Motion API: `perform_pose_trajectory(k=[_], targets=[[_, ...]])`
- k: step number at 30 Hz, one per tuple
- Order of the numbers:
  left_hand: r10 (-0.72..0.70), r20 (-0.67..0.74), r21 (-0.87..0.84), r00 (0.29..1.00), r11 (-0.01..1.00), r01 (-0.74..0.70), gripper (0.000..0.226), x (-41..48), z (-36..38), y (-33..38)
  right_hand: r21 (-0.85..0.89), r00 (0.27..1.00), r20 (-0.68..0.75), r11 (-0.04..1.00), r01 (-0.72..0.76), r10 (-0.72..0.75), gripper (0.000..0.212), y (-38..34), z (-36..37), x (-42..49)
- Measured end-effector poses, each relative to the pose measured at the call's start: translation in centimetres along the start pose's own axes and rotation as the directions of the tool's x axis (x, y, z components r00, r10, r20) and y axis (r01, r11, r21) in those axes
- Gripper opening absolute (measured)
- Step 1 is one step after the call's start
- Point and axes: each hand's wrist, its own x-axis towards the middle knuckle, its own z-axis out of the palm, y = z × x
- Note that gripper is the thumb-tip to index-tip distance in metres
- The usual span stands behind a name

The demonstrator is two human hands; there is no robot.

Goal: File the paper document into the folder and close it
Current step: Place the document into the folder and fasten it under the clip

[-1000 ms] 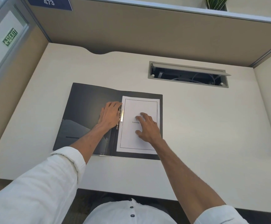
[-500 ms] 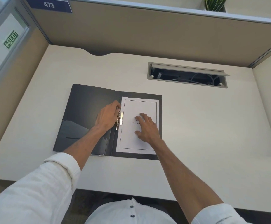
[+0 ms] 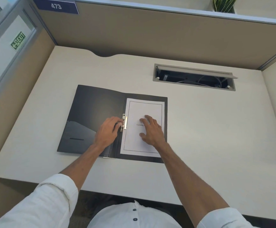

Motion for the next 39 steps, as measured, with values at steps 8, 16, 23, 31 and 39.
perform_pose_trajectory(k=[8, 16, 23, 31, 39], targets=[[-0.288, 0.166, -0.024, 0.943, 0.955, 0.296, 0.086, 1.0, 1.9, -2.9, 0.007, 1.000, 0.003, 1.000, -0.003, 0.003, 0.076, 0.1, 0.2, 0.0], [-0.321, 0.296, 0.256, 0.900, 0.934, 0.249, 0.100, 1.5, 2.9, -4.3, 0.010, 1.000, 0.002, 1.000, -0.009, 0.009, 0.076, 0.1, 0.4, 0.1], [-0.319, 0.296, 0.300, 0.900, 0.926, 0.230, 0.095, 1.4, 3.1, -4.4, 0.019, 1.000, 0.001, 1.000, -0.008, 0.008, 0.076, 0.2, 0.3, 0.0], [-0.327, 0.305, 0.286, 0.894, 0.927, 0.242, 0.094, 1.5, 3.1, -4.0, 0.031, 1.000, -0.003, 0.999, -0.006, 0.006, 0.075, 0.0, 0.1, -0.2], [-0.262, 0.206, 0.241, 0.943, 0.947, 0.211, 0.084, 0.0, 1.7, -5.5, 0.038, 1.000, 0.001, 0.999, -0.028, 0.028, 0.072, -0.5, -0.1, 0.0]])
